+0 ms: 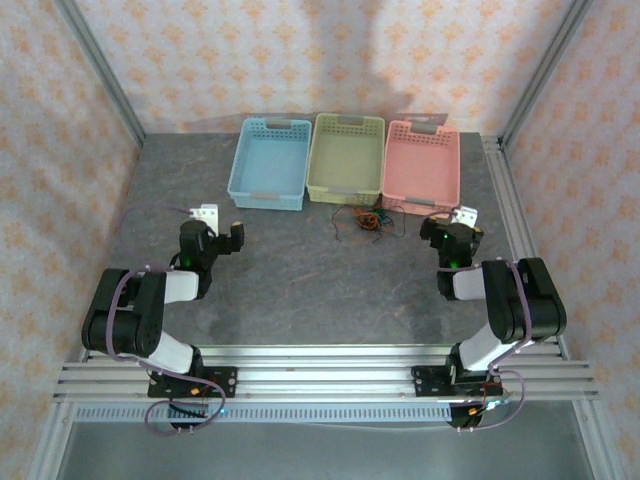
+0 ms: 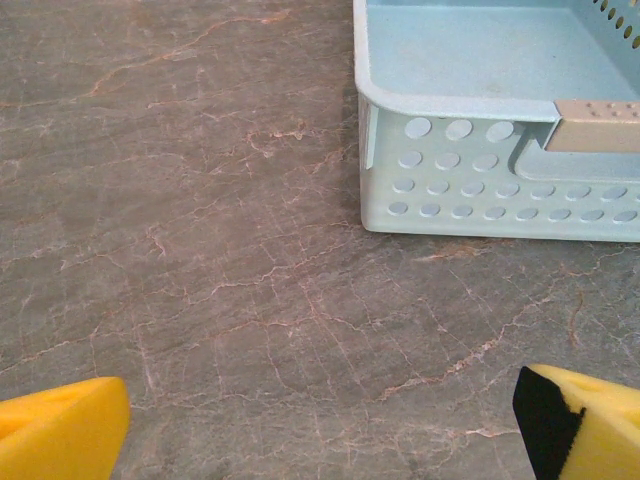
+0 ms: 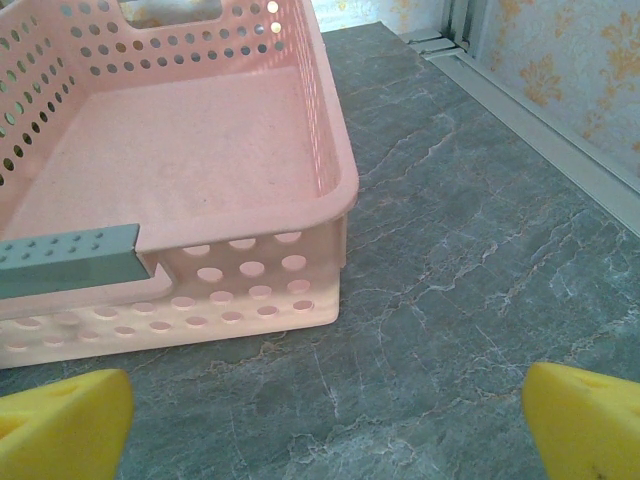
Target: Untangle the cables
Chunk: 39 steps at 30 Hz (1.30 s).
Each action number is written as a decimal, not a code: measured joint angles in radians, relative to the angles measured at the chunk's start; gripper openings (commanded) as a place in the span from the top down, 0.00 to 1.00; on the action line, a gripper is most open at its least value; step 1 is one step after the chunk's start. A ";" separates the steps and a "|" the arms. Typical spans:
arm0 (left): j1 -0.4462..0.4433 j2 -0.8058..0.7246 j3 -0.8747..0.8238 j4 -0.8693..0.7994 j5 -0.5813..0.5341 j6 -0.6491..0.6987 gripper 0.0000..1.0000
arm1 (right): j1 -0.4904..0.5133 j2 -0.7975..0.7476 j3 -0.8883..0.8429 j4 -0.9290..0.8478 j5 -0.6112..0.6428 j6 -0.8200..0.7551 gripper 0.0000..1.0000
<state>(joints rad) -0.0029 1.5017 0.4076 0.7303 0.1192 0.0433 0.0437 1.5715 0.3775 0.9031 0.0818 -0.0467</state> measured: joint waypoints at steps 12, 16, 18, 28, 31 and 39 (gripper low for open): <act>-0.077 -0.140 0.111 -0.278 -0.233 -0.067 0.00 | 0.024 -0.134 -0.089 0.025 0.035 -0.010 0.01; -0.075 -0.279 0.132 -0.331 -0.285 -0.130 0.00 | 0.076 -0.335 -0.099 -0.010 0.068 -0.025 0.00; -0.075 -0.365 0.107 -0.352 -0.303 -0.169 0.00 | 0.087 -0.451 -0.100 -0.034 0.063 0.000 0.01; -0.038 -0.498 0.093 -0.528 -0.365 -0.384 0.00 | 0.119 -0.453 0.101 -0.413 -0.072 0.273 0.11; -0.029 -0.474 0.092 -0.544 -0.362 -0.410 0.00 | 0.178 -0.328 0.167 -0.476 -0.127 0.335 0.11; -0.029 -0.430 0.093 -0.580 -0.364 -0.439 0.00 | 0.335 -0.011 0.339 -0.584 -0.161 0.399 0.08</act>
<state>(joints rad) -0.0315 1.0718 0.5003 0.1505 -0.2443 -0.3954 0.3790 1.5608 0.7166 0.3195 -0.0792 0.3519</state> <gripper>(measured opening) 0.998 0.916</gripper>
